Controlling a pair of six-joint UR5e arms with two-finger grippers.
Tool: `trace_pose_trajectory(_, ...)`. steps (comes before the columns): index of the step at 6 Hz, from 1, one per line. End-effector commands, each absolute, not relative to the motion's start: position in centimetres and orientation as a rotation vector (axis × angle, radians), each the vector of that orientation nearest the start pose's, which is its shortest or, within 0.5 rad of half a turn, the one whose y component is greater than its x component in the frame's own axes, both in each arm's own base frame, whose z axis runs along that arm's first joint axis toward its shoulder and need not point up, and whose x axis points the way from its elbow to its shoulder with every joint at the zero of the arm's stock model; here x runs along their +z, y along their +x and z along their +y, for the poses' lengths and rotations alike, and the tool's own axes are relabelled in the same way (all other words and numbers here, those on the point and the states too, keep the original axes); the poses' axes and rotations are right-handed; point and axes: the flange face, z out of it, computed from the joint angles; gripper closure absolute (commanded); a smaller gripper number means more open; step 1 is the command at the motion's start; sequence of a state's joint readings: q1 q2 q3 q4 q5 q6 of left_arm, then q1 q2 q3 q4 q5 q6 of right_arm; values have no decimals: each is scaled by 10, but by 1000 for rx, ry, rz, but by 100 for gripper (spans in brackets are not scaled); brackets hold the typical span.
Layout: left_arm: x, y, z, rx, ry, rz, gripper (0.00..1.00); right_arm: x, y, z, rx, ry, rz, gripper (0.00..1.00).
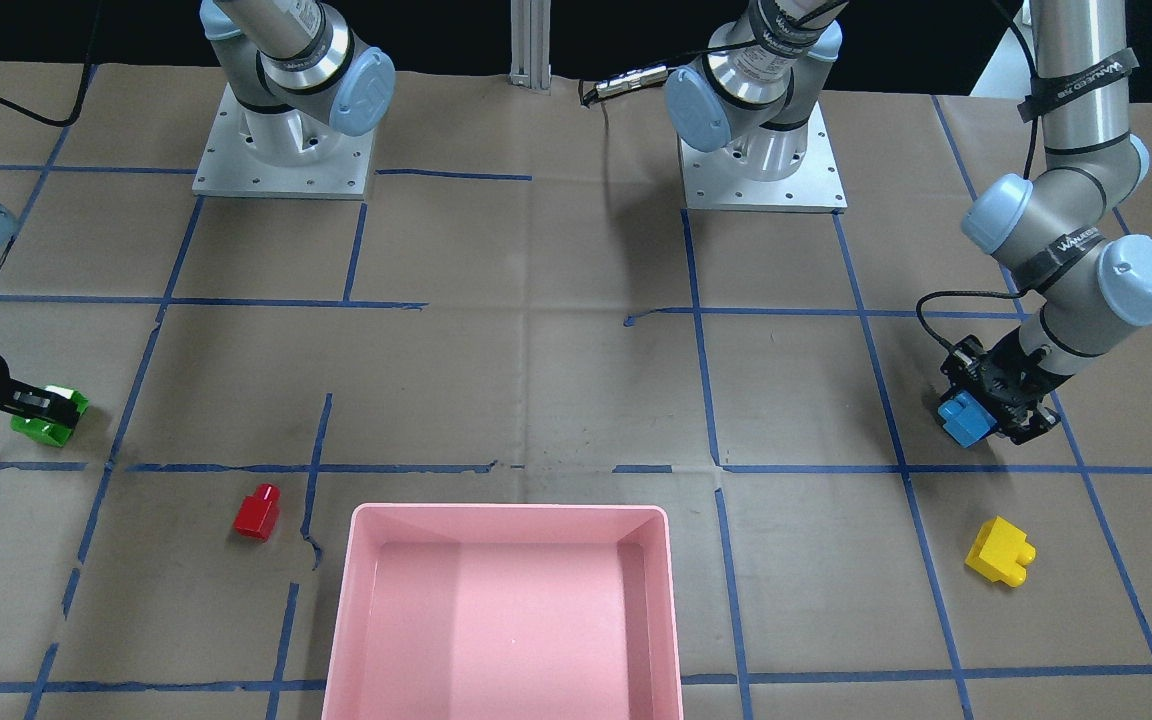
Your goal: Put all blocks into box
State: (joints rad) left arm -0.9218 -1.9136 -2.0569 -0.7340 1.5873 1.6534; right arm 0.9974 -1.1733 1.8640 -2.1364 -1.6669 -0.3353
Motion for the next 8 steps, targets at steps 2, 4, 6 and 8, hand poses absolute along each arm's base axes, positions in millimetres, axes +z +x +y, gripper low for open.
trace_pose_trajectory(2, 235, 172, -499, -38, 1500, 2682, 100, 296, -213, -566, 219, 428, 3166, 74)
trace_pose_trajectory(4, 313, 68, -550, -57, 1307, 2797, 100, 372, -192, -583, 329, 390, 3124, 75)
trace_pose_trajectory(6, 371, -30, -613, -220, 1248, 2801, 100, 418, -134, -595, 376, 304, 3138, 75)
trace_pose_trajectory(8, 376, -143, -667, -308, 1089, 2867, 100, 426, -57, -607, 337, 248, 3163, 75)
